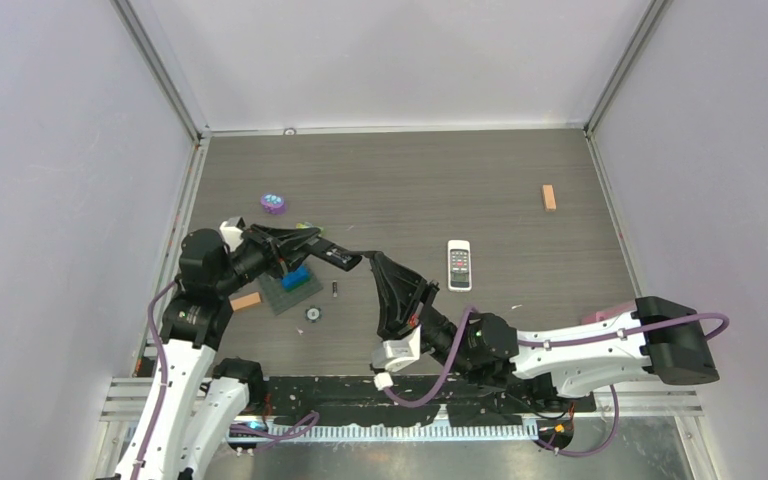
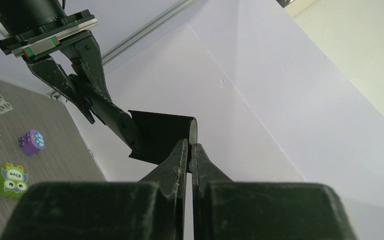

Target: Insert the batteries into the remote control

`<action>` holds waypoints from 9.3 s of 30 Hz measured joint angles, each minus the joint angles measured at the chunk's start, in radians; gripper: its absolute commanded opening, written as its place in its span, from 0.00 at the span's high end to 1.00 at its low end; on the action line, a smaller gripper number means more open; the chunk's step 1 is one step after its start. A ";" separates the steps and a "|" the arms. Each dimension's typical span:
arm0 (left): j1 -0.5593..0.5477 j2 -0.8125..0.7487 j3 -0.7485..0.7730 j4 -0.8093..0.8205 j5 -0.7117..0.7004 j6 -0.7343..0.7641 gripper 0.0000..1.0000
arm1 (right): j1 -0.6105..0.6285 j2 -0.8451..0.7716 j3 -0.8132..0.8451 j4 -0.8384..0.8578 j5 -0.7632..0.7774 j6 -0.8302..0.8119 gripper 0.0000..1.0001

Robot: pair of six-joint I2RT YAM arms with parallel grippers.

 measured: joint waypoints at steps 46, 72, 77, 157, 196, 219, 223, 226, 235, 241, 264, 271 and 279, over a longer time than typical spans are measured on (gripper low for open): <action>-0.001 0.049 0.057 -0.014 0.144 0.035 1.00 | 0.083 -0.013 -0.080 -0.092 -0.154 -0.243 0.84; 0.039 -0.023 0.049 -0.153 -0.157 0.593 1.00 | -0.342 -0.195 0.189 -1.360 0.076 1.572 0.44; 0.039 -0.031 0.050 -0.166 -0.164 0.674 1.00 | -0.523 -0.010 0.279 -1.604 -0.068 1.705 0.34; 0.040 -0.024 -0.030 -0.180 -0.116 0.921 1.00 | -0.655 0.523 0.522 -1.969 -0.126 2.694 0.95; -0.262 -0.159 -0.258 0.230 -0.172 0.864 1.00 | -0.090 0.193 0.774 -1.918 -0.162 1.899 0.94; -0.262 -0.144 -0.258 0.238 -0.184 0.785 1.00 | -0.089 0.298 0.789 -1.902 -0.093 1.866 0.94; -0.262 -0.144 -0.258 0.238 -0.169 0.776 1.00 | -0.100 0.298 0.789 -1.886 -0.099 1.866 0.94; -0.262 -0.144 -0.258 0.240 -0.158 0.763 1.00 | -0.103 0.298 0.789 -1.881 -0.101 1.866 0.94; -0.262 -0.145 -0.258 0.240 -0.154 0.759 1.00 | -0.113 0.298 0.779 -1.872 -0.107 1.863 0.91; -0.262 -0.144 -0.258 0.240 -0.150 0.758 1.00 | -0.122 0.298 0.773 -1.870 -0.137 1.862 0.88; -0.255 -0.133 -0.258 0.203 -0.146 0.691 1.00 | -0.159 0.333 0.804 -1.904 -0.198 1.864 0.79; -0.251 -0.122 -0.269 0.225 -0.147 0.679 1.00 | -0.171 0.349 0.824 -1.925 -0.201 1.864 0.78; -0.249 -0.109 -0.280 0.251 -0.143 0.679 1.00 | -0.189 0.355 0.824 -1.926 -0.226 1.854 0.73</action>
